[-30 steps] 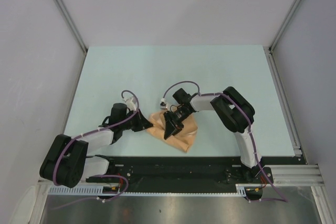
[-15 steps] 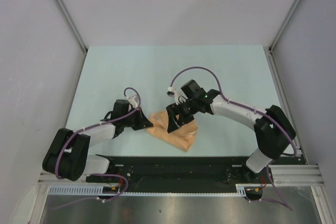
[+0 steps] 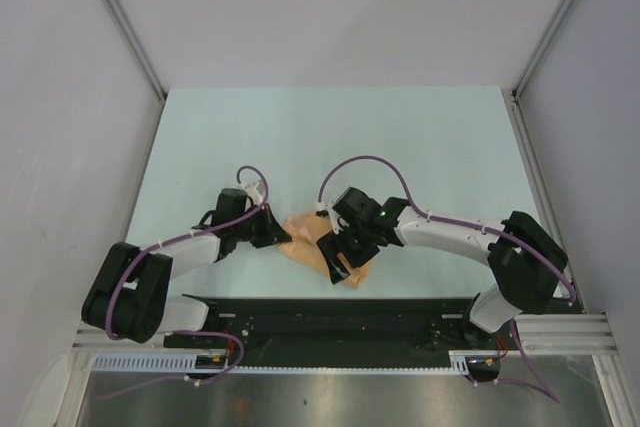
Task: Fold the napkin, place the utensils inside, and roll it up
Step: Roll the napkin with the utensil
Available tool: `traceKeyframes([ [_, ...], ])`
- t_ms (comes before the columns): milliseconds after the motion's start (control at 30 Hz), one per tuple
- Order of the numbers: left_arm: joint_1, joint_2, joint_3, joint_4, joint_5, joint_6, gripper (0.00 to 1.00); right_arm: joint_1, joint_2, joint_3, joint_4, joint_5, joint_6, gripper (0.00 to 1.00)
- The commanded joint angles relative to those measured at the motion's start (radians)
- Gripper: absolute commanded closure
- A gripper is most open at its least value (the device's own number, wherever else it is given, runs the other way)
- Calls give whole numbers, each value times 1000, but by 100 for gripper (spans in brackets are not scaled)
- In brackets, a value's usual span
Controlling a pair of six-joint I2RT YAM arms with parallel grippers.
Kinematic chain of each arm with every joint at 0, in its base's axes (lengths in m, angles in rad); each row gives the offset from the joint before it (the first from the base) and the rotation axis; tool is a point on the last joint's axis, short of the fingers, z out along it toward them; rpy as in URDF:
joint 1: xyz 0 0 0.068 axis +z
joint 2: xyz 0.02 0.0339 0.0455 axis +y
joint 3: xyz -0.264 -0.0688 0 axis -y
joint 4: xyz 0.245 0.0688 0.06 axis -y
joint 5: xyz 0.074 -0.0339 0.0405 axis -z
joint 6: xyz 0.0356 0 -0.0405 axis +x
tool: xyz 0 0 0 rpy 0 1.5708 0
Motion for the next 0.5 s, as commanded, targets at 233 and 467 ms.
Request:
traceKeyframes([
  [233, -5, 16, 13, -27, -28, 35, 100, 2, 51, -42, 50, -21, 16, 26],
  [467, -5, 18, 16, -33, -29, 35, 100, -13, 87, -34, 34, -109, 15, 54],
])
